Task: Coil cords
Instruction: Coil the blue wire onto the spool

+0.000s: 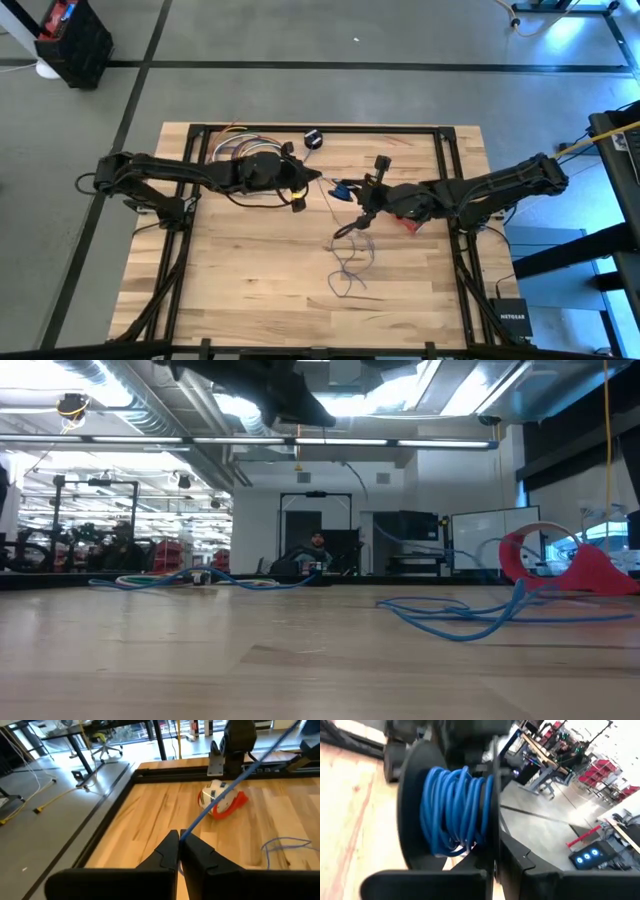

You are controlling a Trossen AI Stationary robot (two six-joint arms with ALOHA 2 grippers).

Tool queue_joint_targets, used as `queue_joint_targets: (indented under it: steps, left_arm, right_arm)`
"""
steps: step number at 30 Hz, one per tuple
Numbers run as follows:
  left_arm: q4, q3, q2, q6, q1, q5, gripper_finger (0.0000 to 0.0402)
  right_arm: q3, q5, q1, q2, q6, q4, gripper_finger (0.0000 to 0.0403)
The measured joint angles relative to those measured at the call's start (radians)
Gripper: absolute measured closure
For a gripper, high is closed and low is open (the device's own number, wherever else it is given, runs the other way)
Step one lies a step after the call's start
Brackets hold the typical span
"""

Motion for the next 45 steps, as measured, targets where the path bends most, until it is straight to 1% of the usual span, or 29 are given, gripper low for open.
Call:
queue_joint_targets:
  steps: [5,8,15,19,24,29,32,37,41,43,45]
  left_arm:
    - [-0.046,0.000,-0.063,-0.014,0.001,-0.002,0.0399]
    - [-0.059,0.000,-0.094,-0.033,-0.006,-0.001,0.0396]
    - [-0.052,0.000,-0.105,-0.078,-0.042,0.002,0.0398]
    - [-0.041,0.000,-0.094,-0.107,-0.063,0.001,0.0398]
    - [0.049,0.000,-0.070,-0.116,-0.080,0.000,0.0389]
    - [0.164,0.000,-0.010,-0.116,-0.081,0.001,0.0387]
    - [0.190,0.001,0.028,-0.113,-0.081,0.001,0.0387]
    - [0.192,0.004,0.054,-0.113,-0.088,-0.002,0.0387]
    - [0.175,0.002,0.063,-0.084,-0.091,0.011,0.0387]
    - [0.144,-0.003,0.068,-0.082,-0.092,0.012,0.0387]
    - [0.162,0.001,0.061,-0.078,-0.093,0.010,0.0387]
  right_arm:
    - [0.000,0.008,-0.035,0.044,0.020,-0.022,0.0384]
    - [0.000,0.034,-0.069,0.077,0.039,-0.034,0.0384]
    - [-0.001,0.010,-0.176,0.158,0.082,0.025,0.0384]
    - [-0.001,-0.041,-0.226,0.197,0.094,0.099,0.0384]
    - [-0.001,-0.126,-0.270,0.237,0.094,0.194,0.0384]
    - [-0.001,-0.190,-0.276,0.266,0.098,0.256,0.0384]
    - [-0.001,-0.191,-0.275,0.272,0.096,0.305,0.0384]
    - [-0.005,-0.213,-0.276,0.262,0.097,0.332,0.0384]
    - [0.002,-0.242,-0.275,0.232,0.109,0.406,0.0384]
    - [0.003,-0.245,-0.273,0.222,0.109,0.411,0.0384]
    - [0.000,-0.268,-0.275,0.216,0.118,0.396,0.0384]
